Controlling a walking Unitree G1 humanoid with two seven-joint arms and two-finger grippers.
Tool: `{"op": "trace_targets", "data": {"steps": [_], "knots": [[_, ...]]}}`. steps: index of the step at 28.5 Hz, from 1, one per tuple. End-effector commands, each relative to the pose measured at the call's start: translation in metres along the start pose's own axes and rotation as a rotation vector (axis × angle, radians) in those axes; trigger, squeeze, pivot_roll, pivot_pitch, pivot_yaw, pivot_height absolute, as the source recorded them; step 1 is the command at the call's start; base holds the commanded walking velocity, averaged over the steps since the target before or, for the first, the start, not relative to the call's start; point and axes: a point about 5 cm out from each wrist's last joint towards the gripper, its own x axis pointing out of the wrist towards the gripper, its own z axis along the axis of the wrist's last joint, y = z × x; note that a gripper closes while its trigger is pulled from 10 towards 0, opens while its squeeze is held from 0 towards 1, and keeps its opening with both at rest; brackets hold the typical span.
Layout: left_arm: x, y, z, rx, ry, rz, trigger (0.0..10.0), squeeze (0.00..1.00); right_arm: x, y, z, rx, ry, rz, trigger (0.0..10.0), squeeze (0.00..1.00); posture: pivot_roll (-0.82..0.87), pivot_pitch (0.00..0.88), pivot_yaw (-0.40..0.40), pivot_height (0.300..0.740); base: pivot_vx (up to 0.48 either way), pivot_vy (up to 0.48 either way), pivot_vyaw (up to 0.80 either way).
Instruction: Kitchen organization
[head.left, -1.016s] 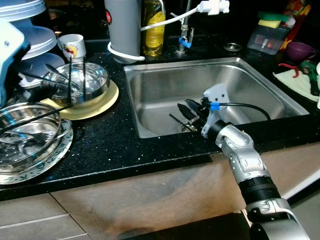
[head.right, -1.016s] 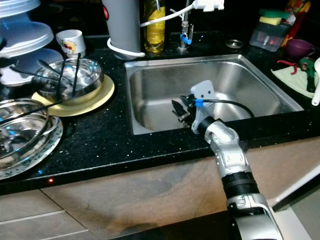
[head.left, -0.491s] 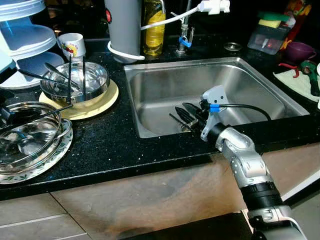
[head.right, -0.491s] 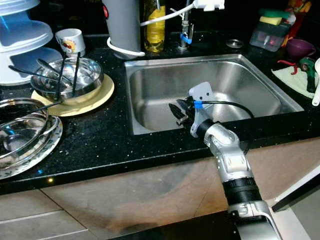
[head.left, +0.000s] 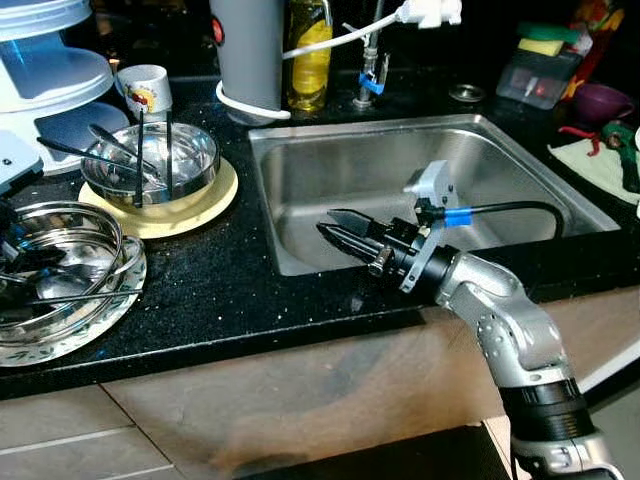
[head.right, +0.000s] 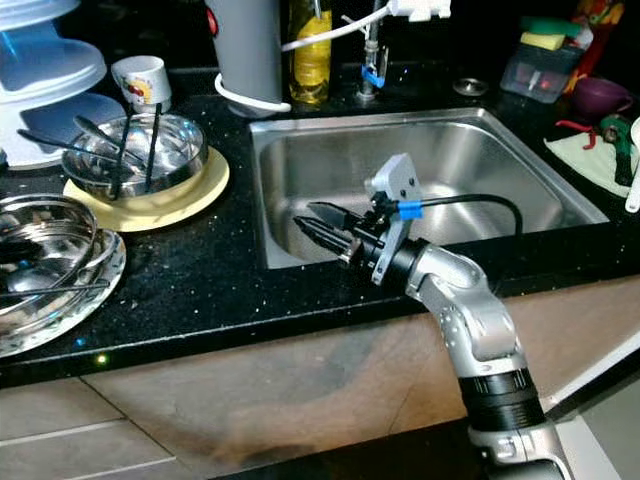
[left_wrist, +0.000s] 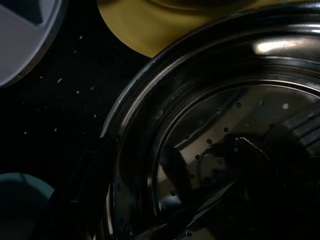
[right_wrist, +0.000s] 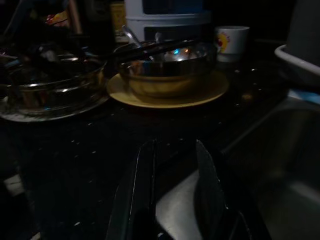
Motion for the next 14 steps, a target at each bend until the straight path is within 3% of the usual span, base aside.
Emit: {"op": "trace_targets", "data": {"steps": [1,5,7,9,11,12,14], "knots": [[0.001,0.001,-0.001,0.003,0.009,0.001,10.0,0.00,-0.004,0.001,0.000,0.009,-0.001,0.005,10.0,0.00,-0.05,0.179,-0.037,0.740,0.000,0.000,0.00],[0.002,0.007,0.003,0.000,-0.017,0.053,10.0,0.00,-0.006,-0.001,0.002,0.009,0.000,-0.016,10.0,0.00,-0.05,0.175,-0.038,0.740,0.000,0.000,0.00],[-0.001,0.020,0.017,-0.030,-0.119,0.141,10.0,0.00,-0.006,-0.002,0.005,0.020,-0.016,-0.028,10.0,0.00,-0.05,0.173,-0.038,0.740,0.000,0.000,0.00],[-0.002,0.022,0.021,-0.038,-0.146,0.149,10.0,0.00,-0.006,-0.002,0.006,0.022,-0.019,-0.028,10.0,0.00,-0.05,0.173,-0.038,0.740,0.000,0.000,0.00],[-0.005,0.023,0.026,-0.053,-0.177,0.135,10.0,0.00,-0.006,-0.002,0.007,0.027,-0.022,-0.026,10.0,0.00,-0.05,0.171,-0.038,0.740,0.000,0.000,0.00],[-0.011,0.022,0.036,-0.054,-0.243,0.083,10.0,0.00,-0.007,-0.001,0.007,0.035,-0.024,-0.020,10.0,0.00,-0.05,0.171,-0.038,0.740,0.000,0.000,0.00],[-0.016,0.019,0.040,-0.036,-0.264,0.029,10.0,0.00,-0.007,0.000,0.007,0.040,-0.024,-0.015,10.0,0.00,-0.05,0.169,-0.039,0.740,0.000,0.000,0.00]]}}
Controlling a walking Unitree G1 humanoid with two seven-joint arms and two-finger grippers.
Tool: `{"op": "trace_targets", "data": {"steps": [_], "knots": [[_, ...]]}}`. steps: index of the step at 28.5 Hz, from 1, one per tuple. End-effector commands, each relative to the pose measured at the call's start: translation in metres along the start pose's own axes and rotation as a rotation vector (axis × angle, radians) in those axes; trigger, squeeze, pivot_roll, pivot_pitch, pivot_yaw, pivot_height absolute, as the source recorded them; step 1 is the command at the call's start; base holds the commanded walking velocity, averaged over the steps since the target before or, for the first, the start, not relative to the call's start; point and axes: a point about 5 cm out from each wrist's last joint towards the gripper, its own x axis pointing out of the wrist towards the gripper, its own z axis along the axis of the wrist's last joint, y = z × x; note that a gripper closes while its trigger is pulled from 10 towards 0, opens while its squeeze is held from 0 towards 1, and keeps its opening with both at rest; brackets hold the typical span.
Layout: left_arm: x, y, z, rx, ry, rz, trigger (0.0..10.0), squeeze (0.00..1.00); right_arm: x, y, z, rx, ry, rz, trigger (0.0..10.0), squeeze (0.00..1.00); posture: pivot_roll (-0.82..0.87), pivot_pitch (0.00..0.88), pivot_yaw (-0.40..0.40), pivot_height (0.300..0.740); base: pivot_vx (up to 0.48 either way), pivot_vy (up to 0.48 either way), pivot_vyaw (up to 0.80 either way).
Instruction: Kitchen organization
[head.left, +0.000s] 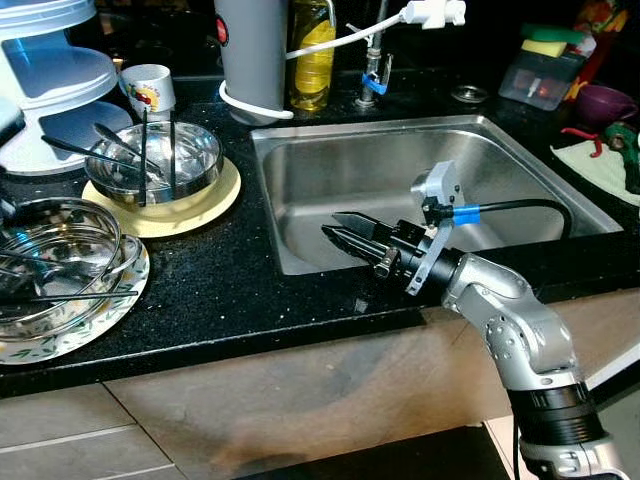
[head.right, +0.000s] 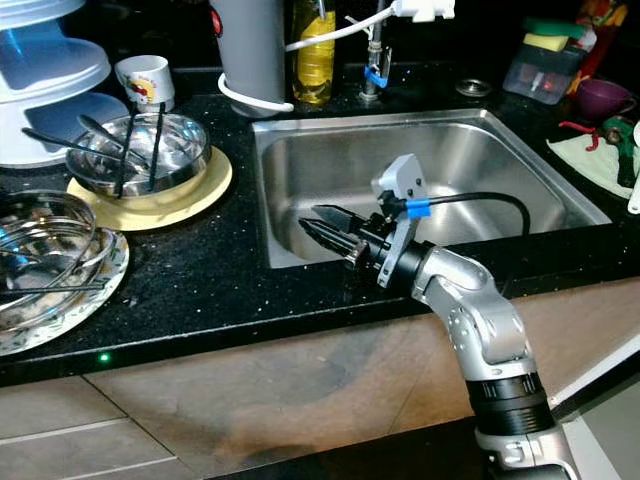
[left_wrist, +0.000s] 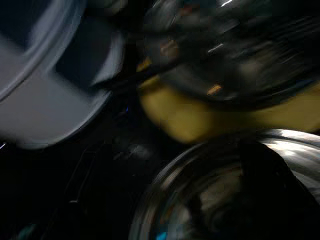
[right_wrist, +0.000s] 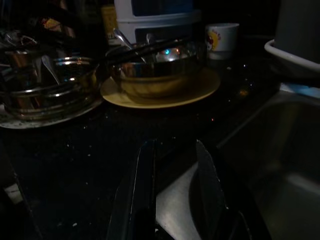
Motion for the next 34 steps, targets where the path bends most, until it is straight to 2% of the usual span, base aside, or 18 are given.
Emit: {"op": "trace_targets", "data": {"steps": [1,9,10,11,12,13,14,15,17,18,19,20,22,23,24,26,32,34], "knots": [[-0.005,-0.002,0.004,0.009,-0.019,-0.058,10.0,0.00,-0.001,0.003,0.002,0.007,-0.009,0.018,10.0,0.00,-0.05,0.169,-0.039,0.740,0.000,0.000,0.00],[-0.014,-0.016,0.008,0.061,-0.027,-0.221,10.0,0.00,-0.001,0.006,0.001,0.023,-0.009,0.032,10.0,0.00,-0.05,0.174,-0.036,0.740,0.000,0.000,0.00],[-0.015,-0.019,0.018,0.018,-0.109,-0.260,10.0,0.00,-0.001,0.006,0.001,0.028,-0.011,0.033,10.0,0.00,-0.05,0.175,-0.036,0.740,0.000,0.000,0.00],[-0.015,-0.019,0.018,0.018,-0.109,-0.260,10.0,0.00,-0.001,0.006,0.001,0.028,-0.011,0.033,10.0,0.00,-0.05,0.175,-0.036,0.740,0.000,0.000,0.00],[-0.019,-0.024,0.033,-0.018,-0.235,-0.327,10.0,0.00,-0.001,0.006,0.001,0.034,-0.014,0.034,10.0,0.00,-0.05,0.178,-0.035,0.740,0.000,0.000,0.00],[-0.019,-0.024,0.033,-0.018,-0.235,-0.327,10.0,0.00,-0.001,0.006,0.001,0.034,-0.014,0.034,10.0,0.00,-0.05,0.178,-0.035,0.740,0.000,0.000,0.00],[-0.024,-0.032,0.049,-0.066,-0.368,-0.419,10.0,0.00,-0.002,0.007,0.002,0.041,-0.018,0.037,10.0,0.00,-0.05,0.178,-0.035,0.740,0.000,0.000,0.00],[-0.024,-0.032,0.049,-0.066,-0.368,-0.419,10.0,0.00,-0.002,0.007,0.002,0.041,-0.018,0.037,10.0,0.00,-0.05,0.178,-0.035,0.740,0.000,0.000,0.00],[-0.023,-0.046,0.070,-0.131,-0.534,-0.504,10.0,0.00,-0.002,0.007,0.004,0.055,-0.034,0.035,10.0,0.00,-0.05,0.179,-0.039,0.740,0.000,0.000,0.00],[-0.023,-0.046,0.070,-0.131,-0.534,-0.504,10.0,0.00,-0.002,0.007,0.004,0.055,-0.034,0.035,10.0,0.00,-0.05,0.179,-0.039,0.740,0.000,0.000,0.00],[-0.013,-0.053,0.075,-0.150,-0.574,-0.480,10.0,0.00,-0.002,0.006,0.006,0.058,-0.048,0.021,10.0,0.00,-0.05,0.178,-0.042,0.740,0.000,0.000,0.00],[-0.013,-0.053,0.075,-0.150,-0.574,-0.480,10.0,0.00,-0.002,0.006,0.006,0.058,-0.048,0.021,10.0,0.00,-0.05,0.178,-0.042,0.740,0.000,0.000,0.00],[0.018,-0.069,0.089,-0.218,-0.670,-0.318,10.0,0.00,0.000,0.003,0.010,0.062,-0.103,-0.062,10.0,0.00,-0.05,0.178,-0.042,0.740,0.000,0.000,0.00],[0.018,-0.069,0.089,-0.218,-0.670,-0.318,10.0,0.00,0.000,0.003,0.010,0.062,-0.103,-0.062,10.0,0.00,-0.05,0.178,-0.042,0.740,0.000,0.000,0.00],[0.031,-0.079,0.095,-0.231,-0.696,-0.239,10.0,0.00,0.002,0.001,0.012,0.069,-0.133,-0.111,10.0,0.00,-0.05,0.176,-0.042,0.740,0.000,0.000,0.00],[0.049,-0.107,0.103,-0.215,-0.729,-0.189,10.0,0.00,0.004,-0.003,0.017,0.081,-0.200,-0.228,10.0,0.00,-0.06,0.177,-0.039,0.740,0.000,0.000,0.00],[0.061,-0.150,0.113,-0.265,-0.700,-0.225,10.0,0.00,-0.002,-0.012,0.028,0.080,-0.294,-0.407,10.0,0.00,-0.06,0.178,-0.035,0.740,0.000,0.000,0.00],[0.062,-0.156,0.114,-0.264,-0.692,-0.222,10.0,0.00,-0.003,-0.013,0.030,0.075,-0.306,-0.437,10.0,0.00,-0.06,0.178,-0.035,0.740,0.000,0.000,0.00]]}}
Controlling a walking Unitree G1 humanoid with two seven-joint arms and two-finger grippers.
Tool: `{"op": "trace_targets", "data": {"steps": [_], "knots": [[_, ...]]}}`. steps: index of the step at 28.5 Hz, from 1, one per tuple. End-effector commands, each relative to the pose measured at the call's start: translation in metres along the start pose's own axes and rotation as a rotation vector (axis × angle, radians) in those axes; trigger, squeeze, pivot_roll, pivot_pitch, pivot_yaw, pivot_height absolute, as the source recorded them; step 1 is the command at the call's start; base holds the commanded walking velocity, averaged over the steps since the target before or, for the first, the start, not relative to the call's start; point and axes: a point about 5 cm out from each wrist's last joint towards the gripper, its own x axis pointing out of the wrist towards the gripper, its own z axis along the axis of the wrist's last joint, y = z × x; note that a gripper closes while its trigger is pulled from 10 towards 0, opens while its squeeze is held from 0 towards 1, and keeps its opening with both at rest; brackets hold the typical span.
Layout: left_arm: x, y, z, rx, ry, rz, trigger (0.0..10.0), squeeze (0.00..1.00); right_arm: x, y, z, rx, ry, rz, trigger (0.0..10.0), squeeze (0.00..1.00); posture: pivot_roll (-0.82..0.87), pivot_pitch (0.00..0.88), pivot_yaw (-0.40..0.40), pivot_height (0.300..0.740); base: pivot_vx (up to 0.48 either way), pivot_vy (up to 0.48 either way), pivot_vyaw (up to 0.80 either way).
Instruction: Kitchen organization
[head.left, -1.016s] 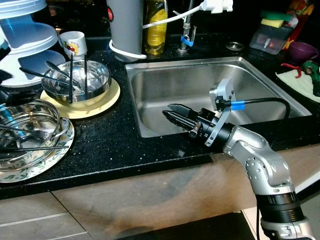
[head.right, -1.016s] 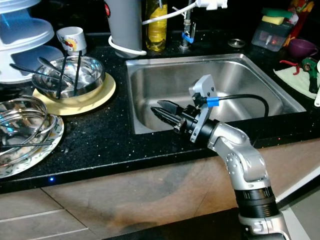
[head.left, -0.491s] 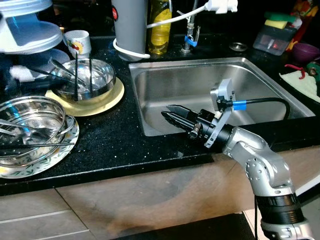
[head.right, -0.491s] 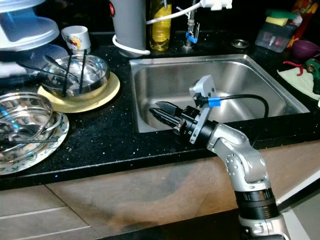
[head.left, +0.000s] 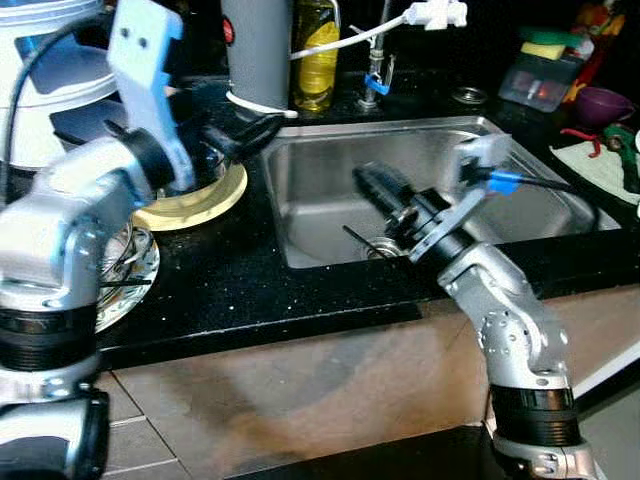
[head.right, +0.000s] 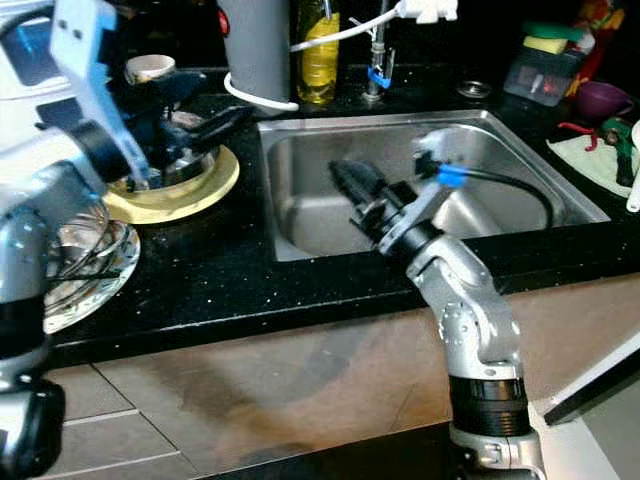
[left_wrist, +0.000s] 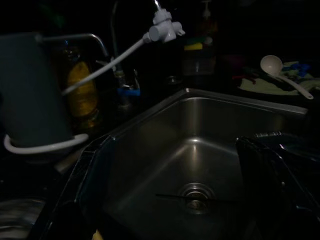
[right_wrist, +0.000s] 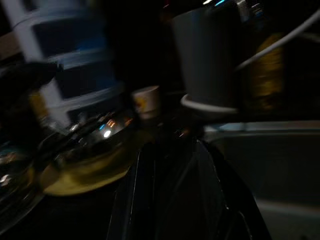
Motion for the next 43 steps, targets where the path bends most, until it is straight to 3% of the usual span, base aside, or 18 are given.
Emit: {"op": "trace_targets", "data": {"steps": [1,7,10,18,43], "knots": [[0.005,-0.014,-0.009,0.032,0.038,0.033,10.0,0.00,-0.002,-0.002,0.011,-0.042,-0.063,-0.068,10.0,0.00,-0.06,0.178,-0.035,0.740,0.000,0.000,0.00],[0.007,-0.026,-0.019,0.099,0.066,0.118,10.0,0.00,-0.008,-0.014,0.017,-0.125,-0.099,-0.233,10.0,0.00,-0.06,0.186,-0.023,0.740,0.000,0.000,0.00],[0.007,-0.030,-0.028,0.075,0.079,0.159,10.0,0.00,-0.011,-0.016,0.013,-0.156,-0.088,-0.271,10.0,0.00,-0.06,0.187,-0.023,0.740,0.000,0.000,0.00],[0.004,-0.040,-0.047,-0.026,0.101,0.190,10.0,0.00,-0.013,-0.003,0.001,-0.130,-0.065,-0.273,10.0,0.00,-0.06,0.191,-0.023,0.740,0.000,0.000,0.00],[-0.009,-0.057,-0.068,-0.057,0.160,0.181,10.0,0.00,-0.023,0.010,-0.015,-0.102,-0.018,-0.281,10.0,0.00,-0.07,0.169,-0.023,0.740,0.000,0.000,0.00]]}}
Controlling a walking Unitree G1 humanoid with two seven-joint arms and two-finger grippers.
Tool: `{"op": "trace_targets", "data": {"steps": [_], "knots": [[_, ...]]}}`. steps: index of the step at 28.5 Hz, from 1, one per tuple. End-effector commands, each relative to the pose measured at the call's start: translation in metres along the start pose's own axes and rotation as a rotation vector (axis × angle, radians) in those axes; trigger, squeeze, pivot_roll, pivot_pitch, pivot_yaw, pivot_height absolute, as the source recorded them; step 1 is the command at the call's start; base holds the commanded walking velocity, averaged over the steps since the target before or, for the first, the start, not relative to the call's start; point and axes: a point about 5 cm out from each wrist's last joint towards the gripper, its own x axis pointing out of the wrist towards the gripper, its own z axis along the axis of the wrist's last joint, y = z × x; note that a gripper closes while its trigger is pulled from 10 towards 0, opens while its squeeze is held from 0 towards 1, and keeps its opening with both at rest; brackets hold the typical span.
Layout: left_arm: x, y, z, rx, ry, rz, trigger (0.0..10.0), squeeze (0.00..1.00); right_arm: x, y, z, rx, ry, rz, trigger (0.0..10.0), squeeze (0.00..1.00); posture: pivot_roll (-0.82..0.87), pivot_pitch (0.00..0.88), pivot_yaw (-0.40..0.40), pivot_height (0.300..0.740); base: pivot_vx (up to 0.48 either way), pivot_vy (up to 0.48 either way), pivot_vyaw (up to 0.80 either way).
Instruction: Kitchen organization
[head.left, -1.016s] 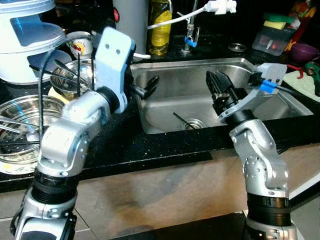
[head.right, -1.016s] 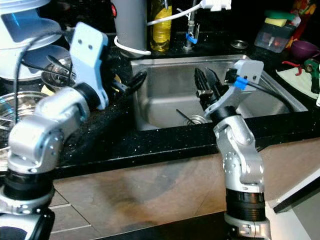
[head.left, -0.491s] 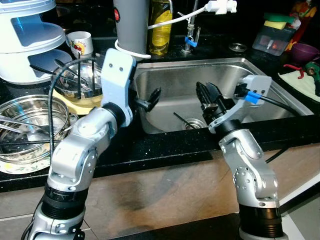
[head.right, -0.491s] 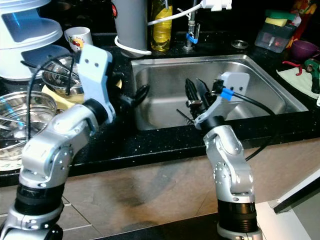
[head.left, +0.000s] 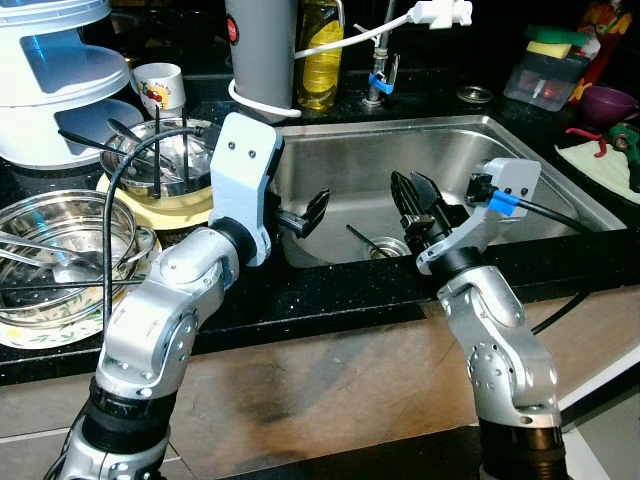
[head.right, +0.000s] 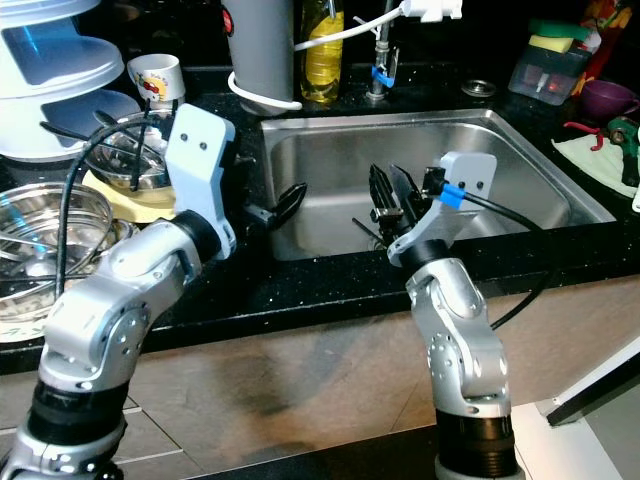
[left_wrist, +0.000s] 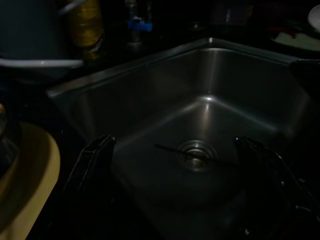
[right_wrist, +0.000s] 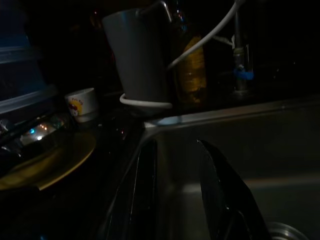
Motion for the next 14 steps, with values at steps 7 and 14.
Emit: {"op": "trace_targets", "data": {"steps": [7,14], "knots": [[-0.0035,-0.0034,-0.0020,0.004,0.007,0.003,10.0,0.00,-0.0047,0.0059,-0.0024,0.002,0.015,0.009,10.0,0.00,-0.07,0.164,-0.026,0.740,-0.311,0.000,0.00],[-0.0053,-0.0034,-0.0021,0.006,0.010,0.005,10.0,0.00,-0.0051,0.0064,-0.0026,0.004,0.022,0.007,10.0,0.00,-0.08,0.172,-0.028,0.740,-0.331,0.000,0.00]]}}
